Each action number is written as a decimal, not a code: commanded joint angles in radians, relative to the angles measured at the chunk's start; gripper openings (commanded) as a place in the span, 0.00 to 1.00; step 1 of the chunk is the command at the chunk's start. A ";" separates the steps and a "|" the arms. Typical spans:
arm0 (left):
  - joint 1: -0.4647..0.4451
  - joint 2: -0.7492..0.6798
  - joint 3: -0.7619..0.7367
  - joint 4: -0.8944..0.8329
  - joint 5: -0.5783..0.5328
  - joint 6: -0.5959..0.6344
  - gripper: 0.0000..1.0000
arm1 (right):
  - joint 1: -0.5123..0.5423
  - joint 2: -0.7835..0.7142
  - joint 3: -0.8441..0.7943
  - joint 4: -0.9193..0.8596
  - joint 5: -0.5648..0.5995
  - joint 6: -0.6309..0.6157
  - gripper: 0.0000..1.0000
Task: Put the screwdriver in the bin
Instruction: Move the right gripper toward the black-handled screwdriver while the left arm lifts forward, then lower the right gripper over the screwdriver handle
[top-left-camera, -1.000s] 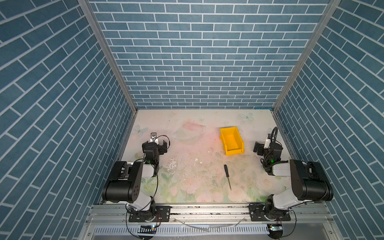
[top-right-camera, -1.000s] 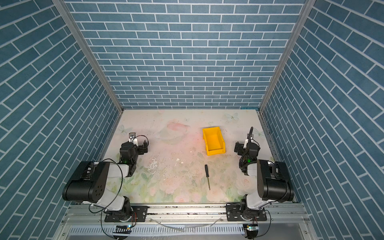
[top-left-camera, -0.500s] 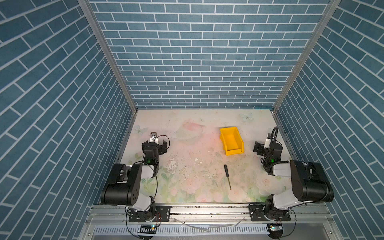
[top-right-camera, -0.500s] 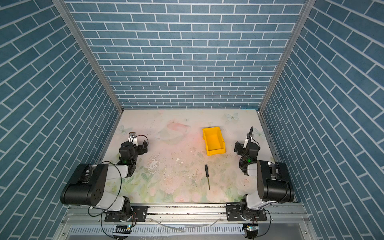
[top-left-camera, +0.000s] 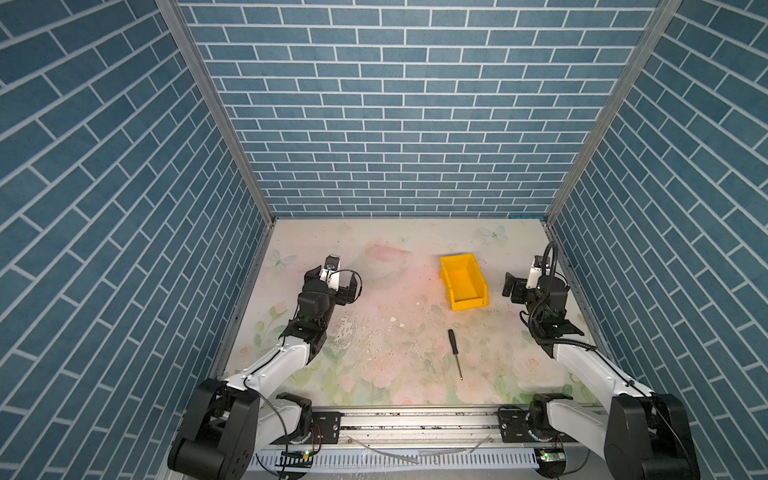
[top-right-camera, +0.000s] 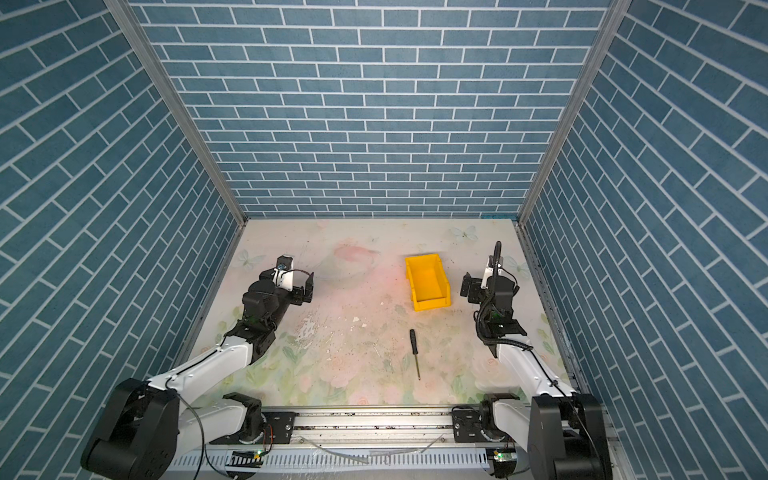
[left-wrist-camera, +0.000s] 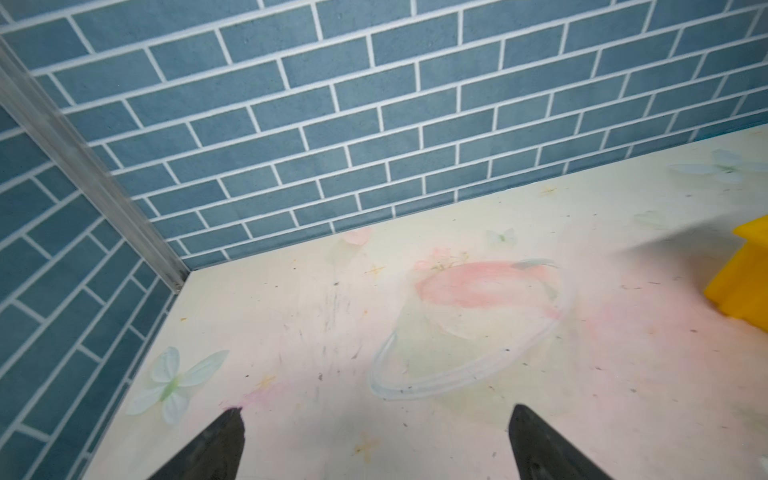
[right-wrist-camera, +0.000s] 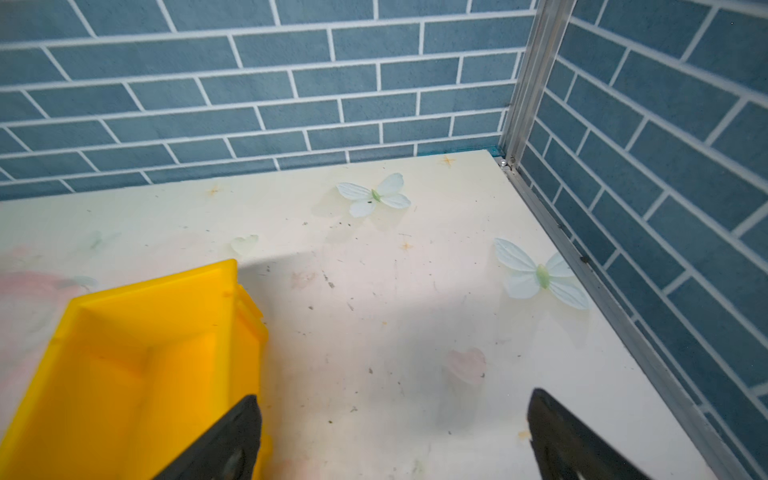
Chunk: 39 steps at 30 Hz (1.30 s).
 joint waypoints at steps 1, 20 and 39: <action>-0.006 -0.060 0.050 -0.121 0.150 -0.055 1.00 | 0.047 -0.023 0.072 -0.249 0.017 0.192 0.99; -0.017 -0.306 0.066 -0.657 0.739 0.334 1.00 | 0.537 0.056 0.134 -0.524 0.124 0.410 0.99; -0.035 -0.285 0.024 -0.630 0.736 0.354 1.00 | 0.676 0.432 0.298 -0.660 0.017 0.506 0.72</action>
